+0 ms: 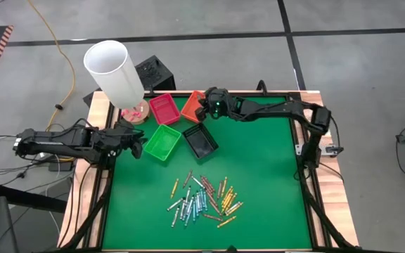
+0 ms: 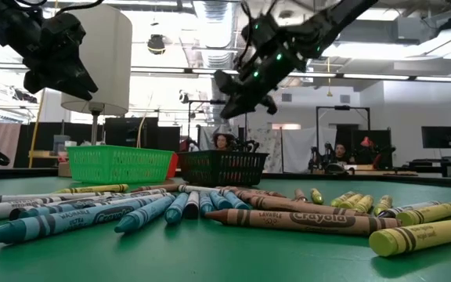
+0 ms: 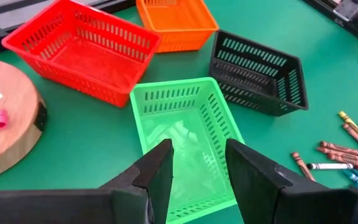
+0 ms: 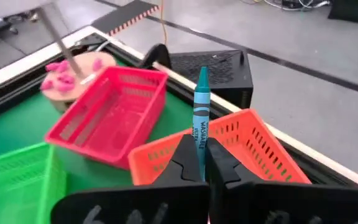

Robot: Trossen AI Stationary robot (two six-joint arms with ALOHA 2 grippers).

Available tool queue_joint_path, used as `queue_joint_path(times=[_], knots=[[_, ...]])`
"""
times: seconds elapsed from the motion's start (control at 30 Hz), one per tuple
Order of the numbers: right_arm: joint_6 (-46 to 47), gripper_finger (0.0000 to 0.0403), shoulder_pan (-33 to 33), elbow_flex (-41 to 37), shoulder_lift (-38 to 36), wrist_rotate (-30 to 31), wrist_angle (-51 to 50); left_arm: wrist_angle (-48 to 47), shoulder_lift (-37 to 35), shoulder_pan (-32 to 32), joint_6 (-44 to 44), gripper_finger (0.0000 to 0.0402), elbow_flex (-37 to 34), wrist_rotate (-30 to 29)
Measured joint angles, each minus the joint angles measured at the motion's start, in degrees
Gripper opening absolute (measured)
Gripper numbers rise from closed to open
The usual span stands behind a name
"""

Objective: Sort crayons
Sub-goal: Put the blue crayon into the orange bin

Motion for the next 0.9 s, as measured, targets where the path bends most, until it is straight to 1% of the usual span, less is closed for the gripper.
queue_joint_path(times=[0.17,0.27,0.47,0.63,0.73,0.8,0.87,0.9], knots=[[1.6,0.0,-0.9,0.5,4.5,-0.6,4.2,-0.3,0.0,0.0,0.1,0.0137,0.0,-0.3],[3.1,0.0008,-1.2,1.3,7.0,-1.0,9.2,-0.7,0.0,0.0,0.1,0.0137,0.0,-1.1],[4.6,0.0044,-1.3,4.0,10.3,-0.9,8.4,-1.3,0.0,0.0,-0.3,0.0137,0.0,-1.2],[4.5,0.0077,-1.3,4.1,9.9,1.3,6.0,-1.5,0.0,0.0,-0.4,0.0137,0.0,-1.2],[4.6,0.0093,-1.7,4.1,9.6,1.2,4.0,-1.5,0.0,0.0,-0.4,0.0137,0.0,-1.1],[4.5,0.0103,-1.8,4.1,8.7,-2.0,2.4,-1.5,0.0,0.0,-0.4,0.0137,0.0,-0.6],[3.8,0.0111,-1.6,4.1,7.1,-7.0,0.8,-1.5,0.0,0.0,-0.4,0.0137,0.0,-0.2],[3.7,0.0112,-1.3,4.1,5.7,-9.6,-1.7,-1.5,0.0,0.0,-0.4,0.0137,0.0,0.1]])
